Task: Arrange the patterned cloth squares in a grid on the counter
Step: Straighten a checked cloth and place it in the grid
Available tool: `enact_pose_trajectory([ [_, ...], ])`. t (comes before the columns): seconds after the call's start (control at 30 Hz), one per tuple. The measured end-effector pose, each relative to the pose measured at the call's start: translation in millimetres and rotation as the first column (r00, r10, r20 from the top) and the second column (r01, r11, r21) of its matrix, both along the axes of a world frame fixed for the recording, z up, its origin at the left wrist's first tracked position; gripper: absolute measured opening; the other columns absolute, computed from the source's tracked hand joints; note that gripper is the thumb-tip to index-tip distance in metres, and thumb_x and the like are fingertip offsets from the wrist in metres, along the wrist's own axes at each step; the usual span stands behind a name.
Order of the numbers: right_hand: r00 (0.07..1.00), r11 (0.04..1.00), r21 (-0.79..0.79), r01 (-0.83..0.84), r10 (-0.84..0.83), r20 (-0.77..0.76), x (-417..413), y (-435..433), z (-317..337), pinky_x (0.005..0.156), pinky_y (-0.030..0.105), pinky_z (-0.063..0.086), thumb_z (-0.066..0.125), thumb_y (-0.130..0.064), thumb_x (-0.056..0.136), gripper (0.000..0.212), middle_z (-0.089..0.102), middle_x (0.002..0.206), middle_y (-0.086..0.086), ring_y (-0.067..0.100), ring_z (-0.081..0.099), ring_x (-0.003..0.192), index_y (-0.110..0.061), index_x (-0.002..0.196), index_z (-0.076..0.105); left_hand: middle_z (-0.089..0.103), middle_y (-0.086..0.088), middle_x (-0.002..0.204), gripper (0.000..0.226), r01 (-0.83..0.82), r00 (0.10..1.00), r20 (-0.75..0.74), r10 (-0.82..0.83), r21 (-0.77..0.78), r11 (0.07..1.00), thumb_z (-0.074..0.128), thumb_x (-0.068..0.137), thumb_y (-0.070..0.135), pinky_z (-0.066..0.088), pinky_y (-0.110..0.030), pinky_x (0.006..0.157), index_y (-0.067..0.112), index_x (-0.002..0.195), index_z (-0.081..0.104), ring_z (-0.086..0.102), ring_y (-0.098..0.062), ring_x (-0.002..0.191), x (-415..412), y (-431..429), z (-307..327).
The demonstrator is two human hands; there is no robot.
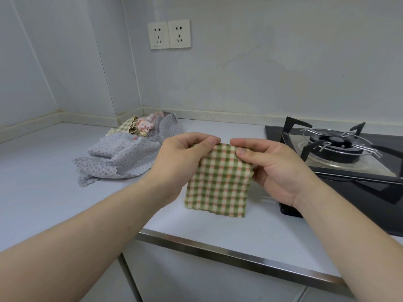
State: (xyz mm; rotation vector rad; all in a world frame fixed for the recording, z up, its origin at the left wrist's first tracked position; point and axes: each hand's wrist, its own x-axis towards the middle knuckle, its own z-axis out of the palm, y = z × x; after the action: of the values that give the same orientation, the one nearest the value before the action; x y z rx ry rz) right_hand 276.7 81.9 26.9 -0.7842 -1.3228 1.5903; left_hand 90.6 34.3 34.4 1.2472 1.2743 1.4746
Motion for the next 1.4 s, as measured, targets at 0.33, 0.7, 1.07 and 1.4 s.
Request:
enact_pose_trajectory([
  [0.33, 0.999, 0.995, 0.093, 0.027, -0.023, -0.038, 0.3, -1.0, 0.3, 0.07, 0.023, 0.055, 0.074, -0.016, 0.077, 0.031, 0.075, 0.089, 0.008, 0.013, 0.068, 0.078, -0.015, 0.108, 0.078, 0.078, -0.005, 0.104, 0.024, 0.056, 0.998, 0.031, -0.056, 0.003, 0.998, 0.077, 0.085, 0.005, 0.058, -0.03, 0.088, 0.017, 0.106, 0.079, 0.074, -0.018, 0.101, -4.6, 0.2, -0.7],
  [0.7, 0.995, 0.99, 0.105, 0.096, -0.096, -0.001, 1.0, 2.8, -2.7, 0.077, 0.026, 0.051, 0.076, -0.021, 0.073, 0.02, 0.077, 0.096, 0.009, 0.015, 0.067, 0.087, -0.019, 0.092, 0.083, 0.078, -0.006, 0.104, 0.024, 0.042, 0.998, 0.045, -0.039, -0.06, 0.997, 0.072, 0.09, 0.004, 0.056, -0.021, 0.078, 0.014, 0.112, 0.076, 0.074, -0.015, 0.093, -7.0, 3.7, 0.0],
  [1.07, 0.987, 0.976, 0.164, 0.144, -0.153, 0.043, 4.5, 9.1, -4.7, 0.083, 0.025, 0.051, 0.08, -0.022, 0.072, 0.036, 0.078, 0.1, 0.008, 0.013, 0.072, 0.092, -0.016, 0.107, 0.078, 0.077, -0.013, 0.1, 0.035, -0.011, 0.999, -0.052, 0.01, -0.01, 1.0, 0.078, 0.081, -0.004, 0.059, -0.029, 0.086, 0.015, 0.11, 0.076, 0.075, -0.024, 0.095, -16.2, 5.7, 2.7],
  [1.4, 0.927, 0.906, 0.382, 0.182, -0.288, 0.24, 6.8, 8.7, -6.3, 0.095, 0.033, 0.057, 0.087, -0.014, 0.077, 0.031, 0.079, 0.097, -0.004, 0.011, 0.074, 0.095, -0.025, 0.105, 0.078, 0.069, 0.017, 0.063, 0.016, -0.143, 0.865, -0.47, 0.175, 0.103, 0.984, 0.082, 0.084, 0.017, 0.044, -0.01, 0.056, 0.027, 0.096, 0.077, 0.059, 0.005, 0.054, -20.9, 8.1, -0.2],
])
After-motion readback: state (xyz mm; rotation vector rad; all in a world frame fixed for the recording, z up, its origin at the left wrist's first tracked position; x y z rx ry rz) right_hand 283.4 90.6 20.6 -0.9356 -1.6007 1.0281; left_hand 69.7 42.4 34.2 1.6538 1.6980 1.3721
